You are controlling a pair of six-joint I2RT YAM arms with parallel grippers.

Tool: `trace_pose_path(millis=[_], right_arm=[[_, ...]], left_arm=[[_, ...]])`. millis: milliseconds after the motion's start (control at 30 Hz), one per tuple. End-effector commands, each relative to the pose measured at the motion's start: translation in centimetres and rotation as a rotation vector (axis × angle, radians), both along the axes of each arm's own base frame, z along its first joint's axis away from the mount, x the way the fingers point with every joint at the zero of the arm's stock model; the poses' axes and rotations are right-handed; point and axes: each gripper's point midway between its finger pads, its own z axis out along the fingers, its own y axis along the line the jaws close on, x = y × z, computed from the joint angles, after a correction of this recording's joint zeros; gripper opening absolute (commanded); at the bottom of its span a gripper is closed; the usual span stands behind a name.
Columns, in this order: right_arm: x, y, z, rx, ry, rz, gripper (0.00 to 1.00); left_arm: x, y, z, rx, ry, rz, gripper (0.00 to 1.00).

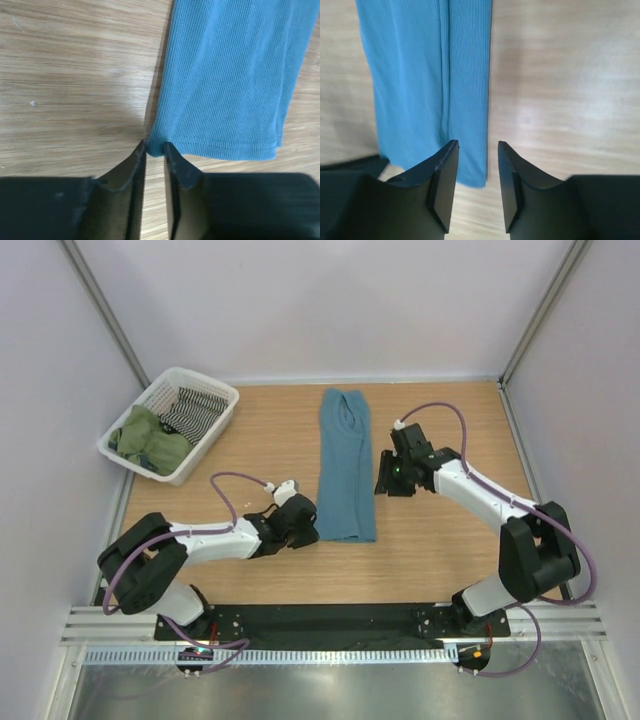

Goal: Fold and stack the tank tops
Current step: Fold the tank top

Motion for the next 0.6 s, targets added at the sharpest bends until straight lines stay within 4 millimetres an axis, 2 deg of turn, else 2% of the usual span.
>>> trace_pose_path(millis=[0,67,233,567], right_arm=[[-3.7,0.7,-0.6,0.031,0.030,0.034,0.44],[-5.4,1.1,-1.3,0.040,0.048,0.048,0.48],[-7.1,1.4,-2.2,0.045,0.063,0.063,0.51],[-9.1,3.0,-4.8,0.047,0.130,0.105,0.49]], left_arm=[[-0.3,-0.1,0.3,-0.013,-0.004,-0.021,0.25],[-0.5,0.0,0.3,-0.016,-0.004,-0.024,0.30],[-0.6,0.0,0.5,-0.018,-0.011,-0.038,0.40],[0.0,-0.6,1.2,-0.009,-0.027,-0.060,0.40]])
